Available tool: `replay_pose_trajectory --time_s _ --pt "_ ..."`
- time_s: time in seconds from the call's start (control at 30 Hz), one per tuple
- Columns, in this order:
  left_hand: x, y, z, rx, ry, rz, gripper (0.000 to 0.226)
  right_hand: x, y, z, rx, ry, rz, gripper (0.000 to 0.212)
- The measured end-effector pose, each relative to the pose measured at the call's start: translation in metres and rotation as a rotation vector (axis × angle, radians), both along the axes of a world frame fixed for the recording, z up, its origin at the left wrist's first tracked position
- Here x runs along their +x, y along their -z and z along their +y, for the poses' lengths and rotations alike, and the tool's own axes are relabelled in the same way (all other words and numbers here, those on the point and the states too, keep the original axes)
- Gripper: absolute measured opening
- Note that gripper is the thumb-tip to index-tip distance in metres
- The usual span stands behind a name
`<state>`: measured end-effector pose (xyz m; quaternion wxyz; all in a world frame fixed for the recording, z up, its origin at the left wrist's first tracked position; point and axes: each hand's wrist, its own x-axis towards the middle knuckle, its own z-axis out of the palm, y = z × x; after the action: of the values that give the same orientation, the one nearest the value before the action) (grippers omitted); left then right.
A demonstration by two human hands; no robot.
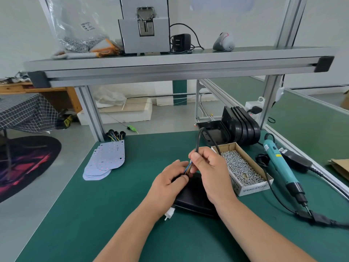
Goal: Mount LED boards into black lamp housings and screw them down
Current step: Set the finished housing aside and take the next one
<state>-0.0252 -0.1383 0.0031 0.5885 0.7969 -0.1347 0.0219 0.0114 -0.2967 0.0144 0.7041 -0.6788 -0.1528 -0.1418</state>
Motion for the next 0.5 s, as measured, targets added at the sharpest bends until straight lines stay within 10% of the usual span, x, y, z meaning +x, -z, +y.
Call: replay_pose_trajectory --time_s 0.5 --pt "0.0048 0.006 0.0019 0.022 -0.043 0.047 0.032 -0.0042 -0.0048 0.0031 0.129 -0.002 0.046 0.015"
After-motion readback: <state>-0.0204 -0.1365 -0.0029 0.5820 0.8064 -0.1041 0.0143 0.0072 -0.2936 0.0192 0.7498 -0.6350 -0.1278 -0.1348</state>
